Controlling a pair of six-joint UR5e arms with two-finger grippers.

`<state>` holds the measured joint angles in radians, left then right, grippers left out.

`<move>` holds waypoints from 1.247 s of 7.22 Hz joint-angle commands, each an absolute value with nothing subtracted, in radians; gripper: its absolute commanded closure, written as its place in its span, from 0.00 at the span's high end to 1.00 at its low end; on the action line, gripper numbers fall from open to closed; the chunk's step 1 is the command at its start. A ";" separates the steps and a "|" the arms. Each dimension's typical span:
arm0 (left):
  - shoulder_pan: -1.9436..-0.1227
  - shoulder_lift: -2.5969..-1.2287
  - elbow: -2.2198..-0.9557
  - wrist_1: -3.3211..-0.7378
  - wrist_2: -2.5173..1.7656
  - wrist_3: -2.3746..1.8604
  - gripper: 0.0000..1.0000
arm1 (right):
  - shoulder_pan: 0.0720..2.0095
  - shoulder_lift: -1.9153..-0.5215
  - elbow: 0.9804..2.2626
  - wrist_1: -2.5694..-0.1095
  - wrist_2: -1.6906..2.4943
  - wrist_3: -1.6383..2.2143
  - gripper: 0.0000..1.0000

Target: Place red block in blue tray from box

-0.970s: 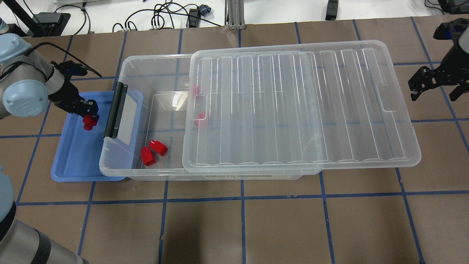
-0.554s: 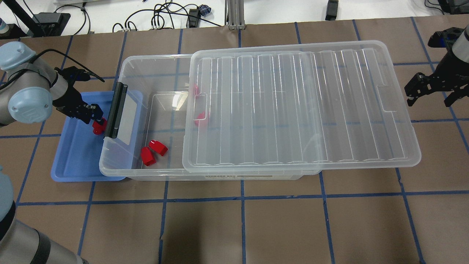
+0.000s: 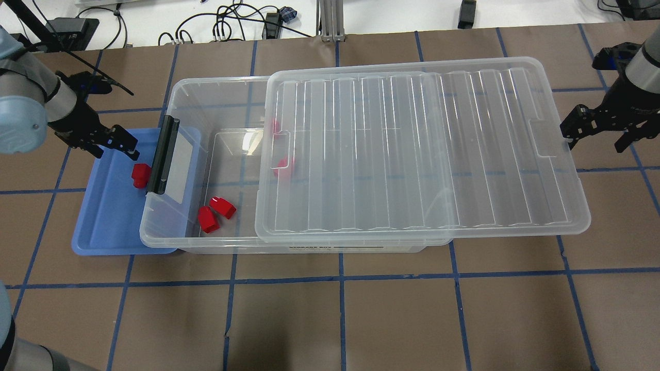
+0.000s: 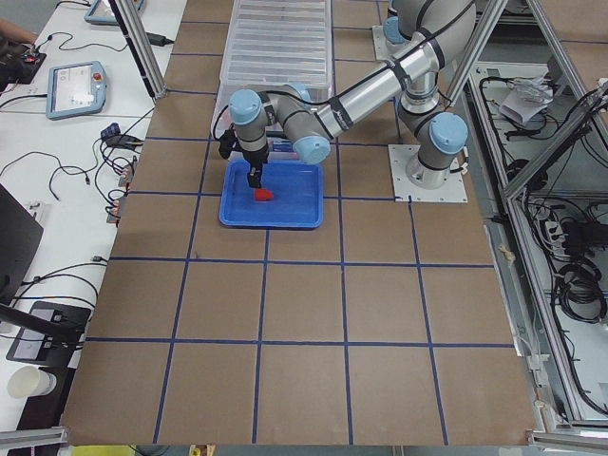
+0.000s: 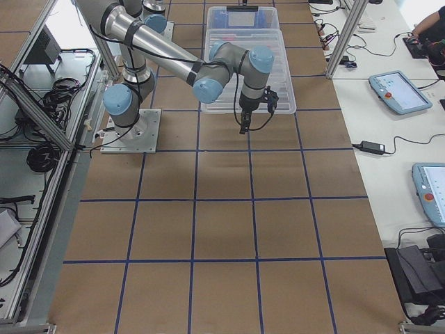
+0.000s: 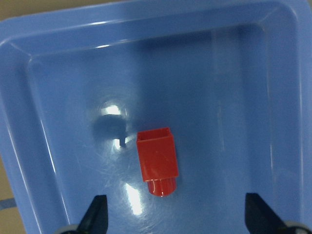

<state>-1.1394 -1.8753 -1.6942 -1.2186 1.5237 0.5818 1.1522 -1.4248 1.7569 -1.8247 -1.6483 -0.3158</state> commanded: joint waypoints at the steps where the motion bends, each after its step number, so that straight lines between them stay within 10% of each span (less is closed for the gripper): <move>1: -1.181 -1.823 -1.611 -1.376 1.522 0.501 1.00 | 1.215 -1.425 1.758 -1.835 -1.646 -0.296 1.00; 9: -1.561 -1.602 -1.453 -1.632 1.597 0.062 1.00 | 1.408 -1.422 1.770 -1.861 -1.623 -0.225 1.00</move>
<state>-1.5371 -1.6327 -1.4488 -1.6228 1.6003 0.1040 1.3837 -1.4213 1.7717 -1.8609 -1.6329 -0.2260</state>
